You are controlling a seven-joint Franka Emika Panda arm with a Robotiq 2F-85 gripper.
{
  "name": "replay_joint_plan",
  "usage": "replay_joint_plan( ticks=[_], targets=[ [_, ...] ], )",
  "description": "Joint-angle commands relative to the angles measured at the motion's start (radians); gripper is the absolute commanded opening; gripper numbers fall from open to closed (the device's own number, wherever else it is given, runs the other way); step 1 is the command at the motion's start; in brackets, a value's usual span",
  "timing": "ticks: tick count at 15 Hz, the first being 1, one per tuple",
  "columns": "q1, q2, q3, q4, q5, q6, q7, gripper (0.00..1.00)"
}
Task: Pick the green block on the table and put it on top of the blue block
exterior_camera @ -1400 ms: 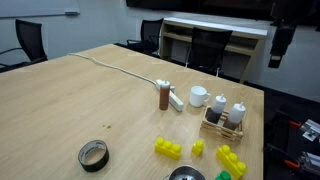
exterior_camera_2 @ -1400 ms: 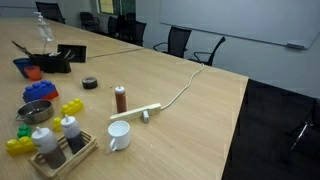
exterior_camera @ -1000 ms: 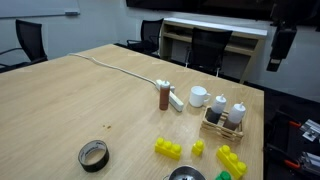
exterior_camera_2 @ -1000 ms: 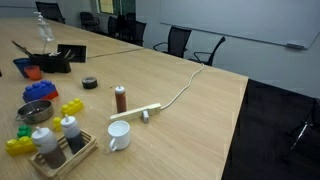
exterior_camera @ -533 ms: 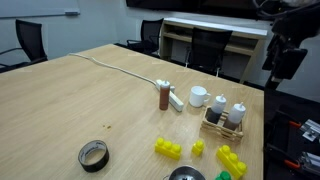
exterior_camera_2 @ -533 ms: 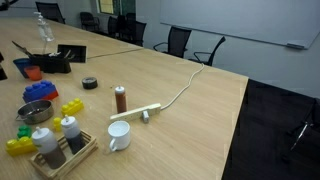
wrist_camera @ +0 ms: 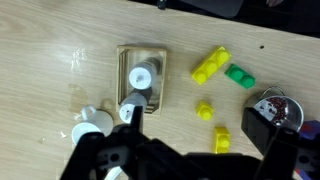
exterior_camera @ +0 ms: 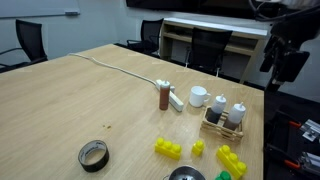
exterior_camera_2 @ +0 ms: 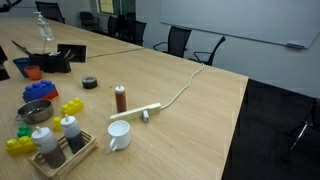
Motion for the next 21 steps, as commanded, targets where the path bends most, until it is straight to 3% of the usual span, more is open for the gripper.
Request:
replay_joint_plan(
  ticks=[1, 5, 6, 13, 21],
  targets=[
    [0.063, 0.05, 0.002, -0.02, 0.047, 0.096, -0.142, 1.0],
    [0.147, 0.127, 0.05, -0.069, 0.086, 0.272, -0.212, 1.0],
    [0.133, 0.112, 0.049, -0.05, 0.065, 0.203, -0.157, 1.0],
    [0.148, 0.136, 0.051, -0.062, 0.068, 0.257, -0.183, 1.0],
    [0.254, 0.334, 0.084, -0.072, 0.224, 0.459, -0.542, 1.0]
  ],
)
